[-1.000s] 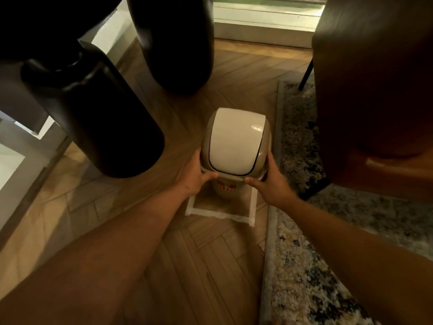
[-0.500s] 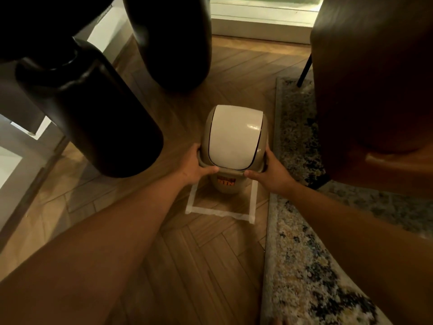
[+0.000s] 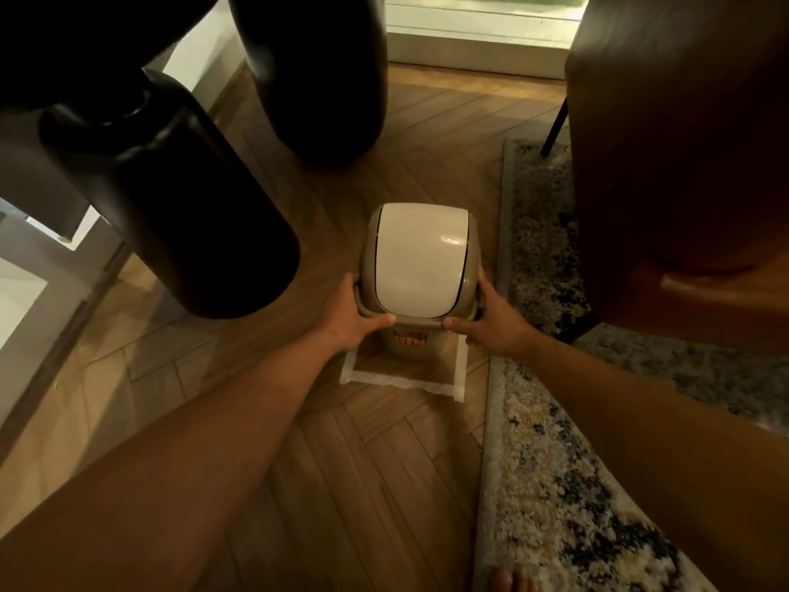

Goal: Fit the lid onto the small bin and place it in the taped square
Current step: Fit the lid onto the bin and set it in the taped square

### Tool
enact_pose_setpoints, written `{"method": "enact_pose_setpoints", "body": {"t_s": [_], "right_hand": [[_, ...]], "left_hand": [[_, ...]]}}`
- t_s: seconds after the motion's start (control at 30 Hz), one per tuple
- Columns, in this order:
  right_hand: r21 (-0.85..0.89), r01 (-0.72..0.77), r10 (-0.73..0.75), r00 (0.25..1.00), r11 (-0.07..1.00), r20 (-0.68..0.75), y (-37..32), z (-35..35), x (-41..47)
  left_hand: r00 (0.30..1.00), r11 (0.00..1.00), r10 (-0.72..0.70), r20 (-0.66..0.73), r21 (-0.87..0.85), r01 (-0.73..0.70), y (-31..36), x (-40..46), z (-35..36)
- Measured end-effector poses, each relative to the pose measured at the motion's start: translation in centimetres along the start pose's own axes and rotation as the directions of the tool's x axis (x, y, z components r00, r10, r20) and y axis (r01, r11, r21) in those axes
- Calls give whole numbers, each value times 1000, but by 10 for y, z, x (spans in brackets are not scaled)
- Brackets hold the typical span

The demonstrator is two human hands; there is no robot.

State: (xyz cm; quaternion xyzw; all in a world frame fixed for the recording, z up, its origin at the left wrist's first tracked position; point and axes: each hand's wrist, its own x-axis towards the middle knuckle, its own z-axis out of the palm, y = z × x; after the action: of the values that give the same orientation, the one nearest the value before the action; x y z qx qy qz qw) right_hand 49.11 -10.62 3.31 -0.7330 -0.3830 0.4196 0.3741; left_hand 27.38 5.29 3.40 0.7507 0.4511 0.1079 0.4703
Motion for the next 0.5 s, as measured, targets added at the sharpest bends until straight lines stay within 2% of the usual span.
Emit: {"method": "enact_pose_setpoints", "body": {"t_s": [0.23, 0.4, 0.5], "right_hand": [[12, 16, -16, 999, 1000, -31, 5, 5, 0], [-61, 60, -65, 995, 996, -81, -1, 6, -3], [-204, 53, -91, 979, 978, -183, -3, 6, -7]], "left_hand": [[999, 1000, -24, 33, -6, 24, -1, 3, -3], [999, 1000, 14, 38, -25, -13, 0, -2, -4], [1000, 998, 31, 6, 58, -31, -2, -2, -7]]}}
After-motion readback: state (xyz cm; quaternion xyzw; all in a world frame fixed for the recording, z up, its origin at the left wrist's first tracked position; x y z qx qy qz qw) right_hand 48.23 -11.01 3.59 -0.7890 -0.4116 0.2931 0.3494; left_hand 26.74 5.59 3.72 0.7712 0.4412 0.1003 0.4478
